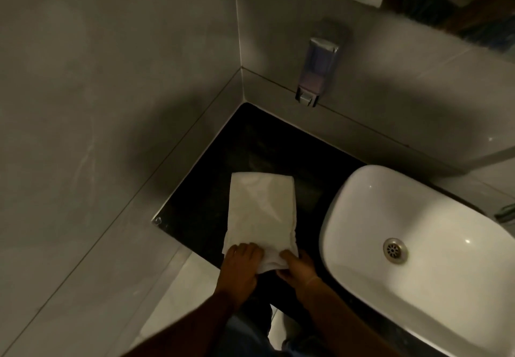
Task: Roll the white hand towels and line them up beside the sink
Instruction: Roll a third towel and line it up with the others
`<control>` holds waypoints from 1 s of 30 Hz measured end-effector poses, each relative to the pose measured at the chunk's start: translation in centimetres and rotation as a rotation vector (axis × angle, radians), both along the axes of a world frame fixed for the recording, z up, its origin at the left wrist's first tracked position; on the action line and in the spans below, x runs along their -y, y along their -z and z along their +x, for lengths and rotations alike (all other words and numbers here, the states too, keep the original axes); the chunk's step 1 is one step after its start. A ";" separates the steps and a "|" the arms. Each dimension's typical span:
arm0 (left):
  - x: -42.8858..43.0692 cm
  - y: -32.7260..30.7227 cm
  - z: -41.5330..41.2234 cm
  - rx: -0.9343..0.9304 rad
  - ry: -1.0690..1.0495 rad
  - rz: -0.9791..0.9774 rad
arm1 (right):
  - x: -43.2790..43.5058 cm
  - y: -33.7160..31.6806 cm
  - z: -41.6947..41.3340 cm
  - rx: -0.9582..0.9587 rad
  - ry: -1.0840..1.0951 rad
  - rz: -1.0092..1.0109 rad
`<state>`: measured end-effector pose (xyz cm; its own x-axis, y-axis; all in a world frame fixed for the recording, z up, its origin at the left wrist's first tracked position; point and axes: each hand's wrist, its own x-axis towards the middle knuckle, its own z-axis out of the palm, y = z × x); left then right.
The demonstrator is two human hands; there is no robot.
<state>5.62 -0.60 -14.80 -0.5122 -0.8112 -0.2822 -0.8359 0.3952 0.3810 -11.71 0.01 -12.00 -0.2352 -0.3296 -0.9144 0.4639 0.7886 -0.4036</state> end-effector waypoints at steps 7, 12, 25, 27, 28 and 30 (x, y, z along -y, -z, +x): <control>0.6 1.0 3.0 -0.223 -0.007 0.058 | -0.6 0.4 -0.9 -0.194 -0.138 0.039; 1.2 1.3 3.5 -0.285 -0.072 0.093 | -0.7 1.4 -0.5 -0.358 -0.163 0.036; 3.9 0.8 0.9 -0.044 0.020 -0.094 | -1.1 -0.8 2.0 -0.468 -0.202 -0.331; 3.6 1.1 0.8 -0.082 0.127 -0.140 | -2.3 -0.5 2.2 -0.645 -0.600 -0.413; 3.4 1.1 0.7 -0.109 0.149 -0.157 | -2.8 0.0 1.9 -0.741 -0.797 -0.449; 3.3 0.8 0.8 -0.136 0.163 -0.164 | -3.2 1.5 0.7 -0.957 -1.137 -0.554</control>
<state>6.38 -3.93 -15.62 -0.6639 -0.7442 -0.0731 -0.7015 0.5860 0.4055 -11.04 3.17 -13.53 -0.0377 -0.9560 -0.2910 -0.8248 0.1942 -0.5310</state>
